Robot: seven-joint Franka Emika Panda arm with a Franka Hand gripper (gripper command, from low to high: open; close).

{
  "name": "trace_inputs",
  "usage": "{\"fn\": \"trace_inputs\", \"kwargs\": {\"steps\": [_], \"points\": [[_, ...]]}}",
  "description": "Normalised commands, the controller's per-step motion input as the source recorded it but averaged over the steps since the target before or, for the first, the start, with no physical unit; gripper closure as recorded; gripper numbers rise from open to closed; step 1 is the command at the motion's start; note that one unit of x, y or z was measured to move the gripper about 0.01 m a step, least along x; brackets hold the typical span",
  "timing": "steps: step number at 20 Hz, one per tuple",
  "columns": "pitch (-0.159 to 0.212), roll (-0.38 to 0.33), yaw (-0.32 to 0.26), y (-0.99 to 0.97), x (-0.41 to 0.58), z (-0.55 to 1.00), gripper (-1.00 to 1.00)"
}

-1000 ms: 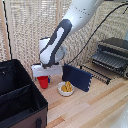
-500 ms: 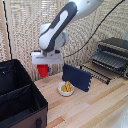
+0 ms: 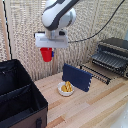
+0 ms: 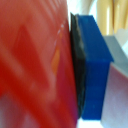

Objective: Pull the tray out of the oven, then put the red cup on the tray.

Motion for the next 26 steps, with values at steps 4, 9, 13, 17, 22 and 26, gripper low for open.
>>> {"fn": "trace_inputs", "kwargs": {"steps": [4, 9, 13, 17, 22, 26], "points": [[0.064, 0.05, -0.259, -0.35, 0.0, 0.84, 1.0], [-0.002, 0.047, -0.211, -0.49, 0.025, 0.49, 1.0], [-0.036, 0.048, -0.143, -0.72, 0.012, 0.16, 1.0], [-0.059, 0.019, -0.143, -0.79, 0.0, 0.01, 1.0], [-0.041, 0.001, -0.143, -0.82, -0.082, -0.02, 1.0], [-0.042, 0.0, -0.169, -0.77, -0.144, -0.1, 1.0]]}}
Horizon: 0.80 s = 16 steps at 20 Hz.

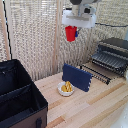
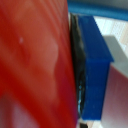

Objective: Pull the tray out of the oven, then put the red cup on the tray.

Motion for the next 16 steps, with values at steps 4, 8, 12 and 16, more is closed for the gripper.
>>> {"fn": "trace_inputs", "kwargs": {"steps": [4, 8, 12, 16], "points": [[-0.045, 0.0, -0.164, -0.78, -0.146, -0.13, 1.0], [-0.031, 0.0, -0.156, -0.8, -0.162, -0.13, 1.0], [-0.026, 0.0, -0.149, -0.82, -0.164, -0.14, 1.0], [-0.029, 0.0, -0.129, -0.86, -0.136, -0.18, 1.0]]}}
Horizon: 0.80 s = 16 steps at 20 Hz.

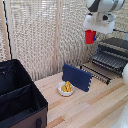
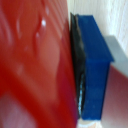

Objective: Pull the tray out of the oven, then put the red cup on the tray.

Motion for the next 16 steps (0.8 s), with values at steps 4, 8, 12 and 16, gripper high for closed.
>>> {"fn": "trace_inputs", "kwargs": {"steps": [4, 8, 12, 16], "points": [[-0.019, 0.003, -0.109, -0.91, -0.114, -0.23, 1.0], [-0.001, 0.007, -0.111, -0.9, -0.146, -0.31, 1.0], [0.0, 0.016, -0.113, -0.89, -0.158, -0.34, 1.0], [0.0, 0.025, -0.108, -0.88, -0.208, -0.31, 1.0]]}}
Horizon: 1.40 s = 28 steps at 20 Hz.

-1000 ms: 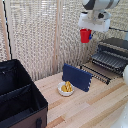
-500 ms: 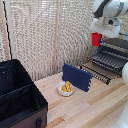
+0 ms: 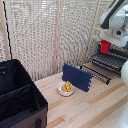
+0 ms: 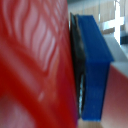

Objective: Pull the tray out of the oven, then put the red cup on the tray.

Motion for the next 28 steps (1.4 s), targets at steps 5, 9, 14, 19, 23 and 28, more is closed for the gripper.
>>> {"fn": "trace_inputs", "kwargs": {"steps": [5, 9, 14, 19, 23, 28], "points": [[-0.016, 0.052, -0.034, -0.49, -0.205, -0.19, 1.0], [-0.016, 0.002, 0.003, -0.01, -0.21, -0.16, 1.0], [-0.014, -0.016, 0.003, 0.0, -0.267, -0.01, 1.0], [-0.019, -0.01, -0.046, 0.0, -0.079, 0.08, -1.0], [-0.029, 0.0, -0.062, -0.02, 0.073, 0.37, -1.0], [-0.134, 0.0, -0.029, -0.01, 0.173, 0.57, -1.0]]}}
